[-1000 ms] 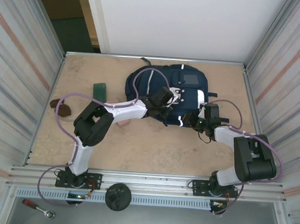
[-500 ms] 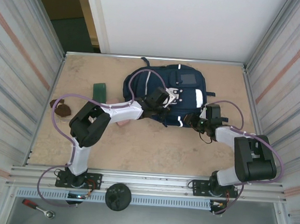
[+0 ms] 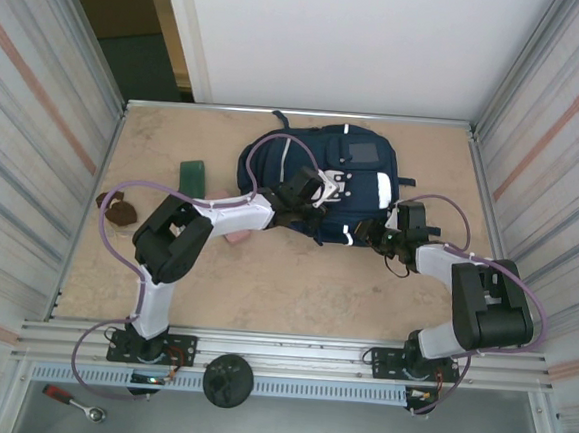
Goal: Pack books, pencil case, and school supplies into a backpack
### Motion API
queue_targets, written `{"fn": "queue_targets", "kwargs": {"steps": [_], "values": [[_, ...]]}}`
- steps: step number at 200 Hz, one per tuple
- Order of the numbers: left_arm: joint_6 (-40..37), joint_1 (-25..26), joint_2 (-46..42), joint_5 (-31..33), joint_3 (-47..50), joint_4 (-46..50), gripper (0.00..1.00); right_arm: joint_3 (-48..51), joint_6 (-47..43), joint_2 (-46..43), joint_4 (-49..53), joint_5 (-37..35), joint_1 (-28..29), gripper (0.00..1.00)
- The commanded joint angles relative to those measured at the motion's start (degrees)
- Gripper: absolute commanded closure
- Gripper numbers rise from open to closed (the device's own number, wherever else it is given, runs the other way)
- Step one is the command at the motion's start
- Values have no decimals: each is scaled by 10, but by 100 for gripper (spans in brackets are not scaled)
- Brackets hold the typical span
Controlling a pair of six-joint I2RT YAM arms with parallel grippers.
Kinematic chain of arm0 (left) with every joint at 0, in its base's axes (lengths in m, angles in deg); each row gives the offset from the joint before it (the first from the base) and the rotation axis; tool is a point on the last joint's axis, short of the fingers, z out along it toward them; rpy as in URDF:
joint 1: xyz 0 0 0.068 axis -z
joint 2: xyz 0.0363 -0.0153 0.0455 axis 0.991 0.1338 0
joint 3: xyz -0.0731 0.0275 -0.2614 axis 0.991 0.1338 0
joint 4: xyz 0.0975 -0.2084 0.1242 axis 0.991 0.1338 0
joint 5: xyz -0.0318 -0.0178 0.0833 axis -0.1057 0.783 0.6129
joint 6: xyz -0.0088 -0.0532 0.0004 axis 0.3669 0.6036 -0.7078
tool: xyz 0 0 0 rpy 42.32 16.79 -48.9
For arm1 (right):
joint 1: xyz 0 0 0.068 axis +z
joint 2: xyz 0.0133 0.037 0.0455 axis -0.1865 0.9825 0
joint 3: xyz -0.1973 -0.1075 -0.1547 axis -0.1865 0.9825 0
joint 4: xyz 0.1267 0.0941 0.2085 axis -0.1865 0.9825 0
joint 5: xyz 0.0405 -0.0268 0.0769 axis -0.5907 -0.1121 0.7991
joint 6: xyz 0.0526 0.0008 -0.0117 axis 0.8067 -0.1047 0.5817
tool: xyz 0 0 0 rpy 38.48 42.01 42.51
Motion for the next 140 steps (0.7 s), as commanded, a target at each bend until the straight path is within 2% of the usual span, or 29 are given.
{"fn": "queue_targets", "kwargs": {"steps": [1,64,115,140], "values": [[-3,-25,-7,37,6,45,87,15,10,15,36,-40,-17,68],[3,-27,-13,31,14,41,87,18,11,16,33,-39,-17,68],[5,-28,-29,37,24,32,100,18,11,18,33,-41,-17,68],[4,-31,-47,51,37,23,100,16,11,22,38,-47,-17,68]]}}
